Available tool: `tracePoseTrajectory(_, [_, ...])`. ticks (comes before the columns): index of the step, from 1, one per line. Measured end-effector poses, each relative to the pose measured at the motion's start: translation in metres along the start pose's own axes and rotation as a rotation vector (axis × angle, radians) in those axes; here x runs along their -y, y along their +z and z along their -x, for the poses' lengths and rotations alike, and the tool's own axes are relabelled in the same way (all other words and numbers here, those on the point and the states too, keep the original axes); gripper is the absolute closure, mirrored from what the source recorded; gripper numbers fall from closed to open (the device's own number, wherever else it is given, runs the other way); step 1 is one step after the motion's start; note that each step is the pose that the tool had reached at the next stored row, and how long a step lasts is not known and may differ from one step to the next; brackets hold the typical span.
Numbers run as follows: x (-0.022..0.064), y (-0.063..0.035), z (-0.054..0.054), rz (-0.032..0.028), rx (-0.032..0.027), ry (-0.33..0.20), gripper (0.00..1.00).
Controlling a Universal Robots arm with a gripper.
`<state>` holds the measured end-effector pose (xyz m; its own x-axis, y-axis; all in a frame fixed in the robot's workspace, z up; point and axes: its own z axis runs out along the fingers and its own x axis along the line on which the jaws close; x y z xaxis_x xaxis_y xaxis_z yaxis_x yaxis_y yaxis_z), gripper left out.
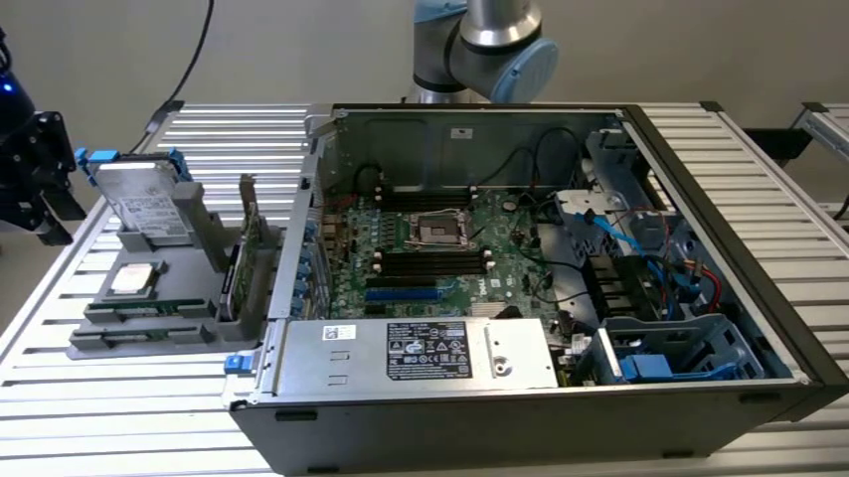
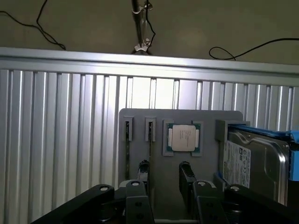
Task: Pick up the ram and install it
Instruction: 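Pick up the ram and move it above insertion slot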
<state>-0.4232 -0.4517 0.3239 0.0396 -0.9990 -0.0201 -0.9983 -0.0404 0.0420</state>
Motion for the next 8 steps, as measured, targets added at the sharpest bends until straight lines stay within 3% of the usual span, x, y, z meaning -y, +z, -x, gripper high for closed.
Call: tracePoseTrajectory(8, [0.0000,0.0142,-0.014,0.0001,0.0012,-0.003,0.61])
